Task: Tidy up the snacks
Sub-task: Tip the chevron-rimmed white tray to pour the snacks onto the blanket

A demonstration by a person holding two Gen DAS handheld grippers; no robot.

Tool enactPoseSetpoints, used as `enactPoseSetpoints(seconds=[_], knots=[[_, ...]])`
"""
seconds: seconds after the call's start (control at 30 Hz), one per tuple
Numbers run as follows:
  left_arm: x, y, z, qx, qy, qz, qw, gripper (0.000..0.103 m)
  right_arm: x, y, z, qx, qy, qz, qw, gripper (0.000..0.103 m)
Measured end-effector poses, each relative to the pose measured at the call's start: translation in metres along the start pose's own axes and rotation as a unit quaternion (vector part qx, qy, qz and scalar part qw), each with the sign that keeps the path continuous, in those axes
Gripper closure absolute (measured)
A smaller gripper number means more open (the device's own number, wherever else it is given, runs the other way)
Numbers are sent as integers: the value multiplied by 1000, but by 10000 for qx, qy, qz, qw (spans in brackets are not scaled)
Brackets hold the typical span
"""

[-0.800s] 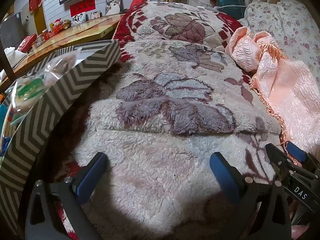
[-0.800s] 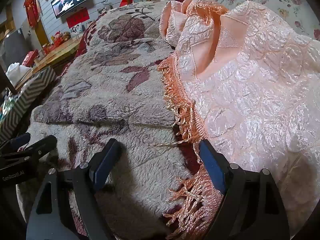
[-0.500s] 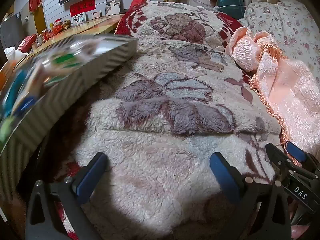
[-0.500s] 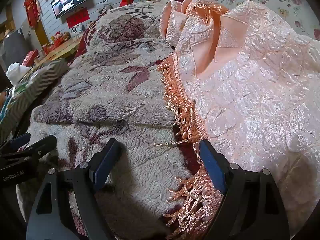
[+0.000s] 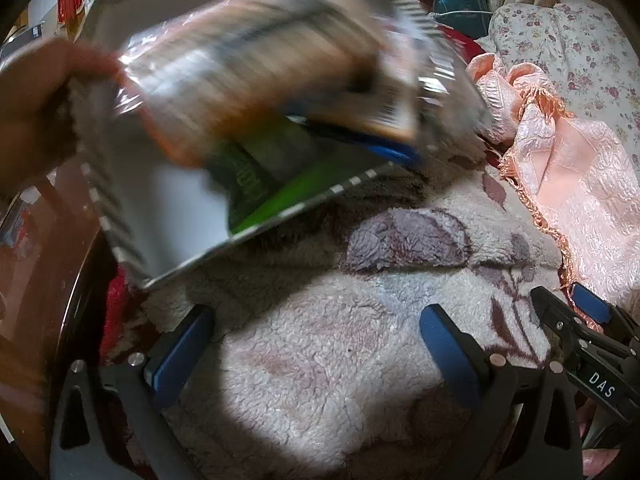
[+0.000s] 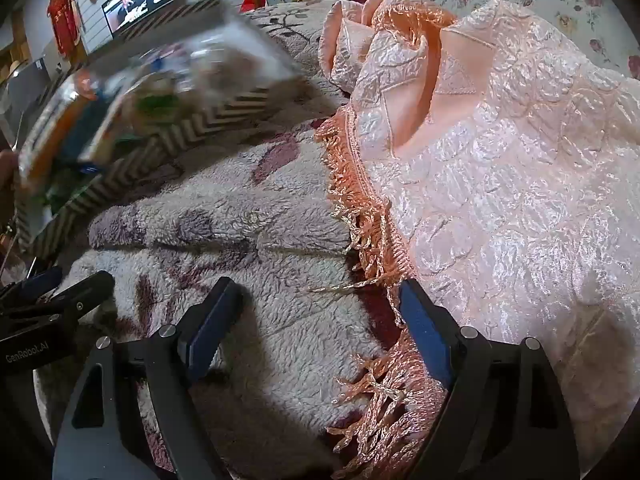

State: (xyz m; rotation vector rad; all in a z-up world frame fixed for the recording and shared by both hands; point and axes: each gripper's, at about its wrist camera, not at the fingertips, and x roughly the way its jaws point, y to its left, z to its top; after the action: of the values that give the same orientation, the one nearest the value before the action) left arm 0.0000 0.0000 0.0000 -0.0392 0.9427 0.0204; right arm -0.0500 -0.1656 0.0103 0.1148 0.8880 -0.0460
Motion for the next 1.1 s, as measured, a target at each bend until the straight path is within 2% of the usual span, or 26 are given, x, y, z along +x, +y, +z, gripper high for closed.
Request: enactPoseSetpoints(seconds=[1.1], knots=[[-10, -12, 2, 14, 4, 11, 10000, 0, 1, 3, 1, -6, 3, -19, 10000, 18]])
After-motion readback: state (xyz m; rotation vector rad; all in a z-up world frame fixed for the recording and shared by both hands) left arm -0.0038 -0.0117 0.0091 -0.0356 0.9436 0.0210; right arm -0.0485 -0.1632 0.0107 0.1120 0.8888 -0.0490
